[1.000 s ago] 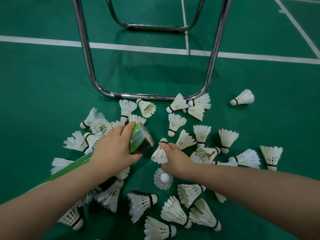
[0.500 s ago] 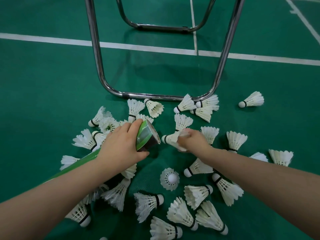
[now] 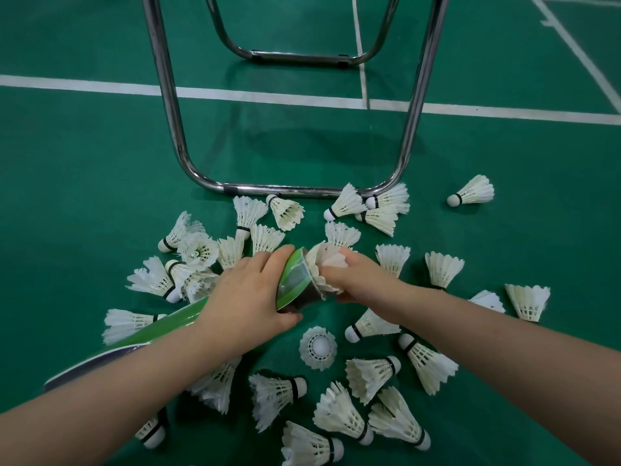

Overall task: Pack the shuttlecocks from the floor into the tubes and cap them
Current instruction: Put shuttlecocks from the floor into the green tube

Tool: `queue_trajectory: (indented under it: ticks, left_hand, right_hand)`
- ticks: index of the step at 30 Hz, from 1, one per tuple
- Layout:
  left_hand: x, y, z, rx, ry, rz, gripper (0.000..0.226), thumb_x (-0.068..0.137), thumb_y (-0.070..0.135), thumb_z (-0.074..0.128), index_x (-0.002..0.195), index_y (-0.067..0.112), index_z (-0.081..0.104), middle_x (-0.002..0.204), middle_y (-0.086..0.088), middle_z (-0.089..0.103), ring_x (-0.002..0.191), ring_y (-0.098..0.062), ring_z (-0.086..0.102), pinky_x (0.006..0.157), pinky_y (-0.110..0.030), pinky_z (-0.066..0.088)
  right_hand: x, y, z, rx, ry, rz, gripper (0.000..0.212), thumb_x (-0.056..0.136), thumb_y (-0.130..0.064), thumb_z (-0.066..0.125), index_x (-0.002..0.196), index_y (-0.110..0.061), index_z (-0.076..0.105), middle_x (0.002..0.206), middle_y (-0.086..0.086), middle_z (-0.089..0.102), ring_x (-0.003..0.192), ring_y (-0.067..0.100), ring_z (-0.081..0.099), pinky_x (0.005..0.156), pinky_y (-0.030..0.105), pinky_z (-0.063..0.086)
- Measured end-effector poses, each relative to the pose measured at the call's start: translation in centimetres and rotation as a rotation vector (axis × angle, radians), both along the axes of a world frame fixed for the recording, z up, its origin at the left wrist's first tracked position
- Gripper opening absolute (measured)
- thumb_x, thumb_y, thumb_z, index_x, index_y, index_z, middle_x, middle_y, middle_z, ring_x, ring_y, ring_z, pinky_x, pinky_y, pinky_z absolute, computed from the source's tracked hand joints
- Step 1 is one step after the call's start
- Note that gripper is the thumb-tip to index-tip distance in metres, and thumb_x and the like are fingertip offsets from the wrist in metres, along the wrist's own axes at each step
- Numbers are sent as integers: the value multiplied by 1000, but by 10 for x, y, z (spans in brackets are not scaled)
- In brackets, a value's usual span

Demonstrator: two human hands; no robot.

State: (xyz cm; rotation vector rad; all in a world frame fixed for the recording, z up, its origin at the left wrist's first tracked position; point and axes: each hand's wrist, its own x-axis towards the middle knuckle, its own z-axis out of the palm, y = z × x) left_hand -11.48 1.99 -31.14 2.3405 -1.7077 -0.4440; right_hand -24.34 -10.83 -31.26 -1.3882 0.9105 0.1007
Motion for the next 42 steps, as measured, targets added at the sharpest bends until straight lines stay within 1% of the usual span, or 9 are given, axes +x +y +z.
queue_trajectory:
  ticks: [4, 10, 15, 23, 28, 32, 37, 39, 42]
  left_hand:
    - [2, -2, 2, -21, -4, 9, 92, 71, 57, 65, 143, 30, 14, 125, 6, 45, 110, -14, 45, 94, -28, 38]
    - [3, -2, 5, -42, 11, 23, 93, 72, 55, 66, 144, 29, 14, 127, 6, 45, 110, -13, 44, 96, -27, 36]
    - [4, -1, 7, -52, 18, 24, 93, 71, 55, 67, 144, 28, 16, 128, 6, 45, 112, -14, 44, 98, -29, 36]
    - [1, -1, 12, -62, 18, 20, 93, 70, 52, 69, 144, 26, 19, 128, 4, 46, 114, -16, 45, 96, -29, 35]
    - [-2, -1, 13, -96, 21, -27, 91, 67, 49, 71, 143, 22, 28, 121, 0, 53, 107, -18, 50, 90, -31, 38]
    - [-7, 2, 7, -94, 6, -144, 91, 61, 56, 70, 138, 23, 35, 110, 0, 61, 94, -18, 58, 79, -32, 48]
    - [-10, 7, 5, -85, -27, -180, 86, 56, 65, 51, 131, 25, 36, 99, 2, 63, 83, -16, 61, 68, -29, 50]
    - [-9, 6, 4, -84, -33, -187, 84, 60, 67, 48, 132, 26, 34, 101, 3, 62, 85, -14, 60, 71, -31, 52]
    - [-5, -5, 7, -73, 15, -109, 86, 68, 61, 59, 141, 30, 25, 116, 5, 53, 98, -11, 49, 90, -30, 45]
  right_hand:
    - [-1, -4, 0, -74, -12, -62, 27, 88, -19, 55, 113, -23, 44, 101, 1, 58, 86, 17, 58, 81, 35, 51]
    - [-15, -1, -3, -331, -268, -283, 21, 71, -30, 54, 92, -31, 50, 92, -7, 53, 87, 12, 52, 79, 35, 46]
    - [-21, 12, 6, -468, -314, -130, 17, 75, -31, 51, 91, -32, 50, 98, -9, 55, 93, 2, 53, 73, 13, 44]
    - [-20, 22, 14, -598, -275, 161, 46, 74, -44, 46, 115, -25, 55, 109, -8, 59, 101, 7, 53, 90, 29, 44]
    - [-12, 16, 24, -477, -145, 409, 36, 70, -29, 49, 101, -17, 62, 93, 5, 63, 85, 21, 57, 78, 36, 50]
    - [0, 15, 33, -212, -18, 656, 8, 61, -22, 52, 67, -20, 48, 64, -6, 43, 55, 6, 38, 52, 19, 35]
    - [5, 11, 32, 48, 12, 852, 21, 80, 9, 54, 73, -9, 46, 68, -3, 40, 53, -1, 38, 51, 10, 35]
    - [5, 19, 21, 42, -56, 679, 11, 75, -1, 61, 76, -9, 54, 74, 2, 50, 67, 7, 49, 65, 19, 44]
    - [0, 24, 6, -116, -239, 135, 17, 69, -21, 59, 81, -10, 63, 82, 9, 63, 78, 23, 59, 80, 43, 53]
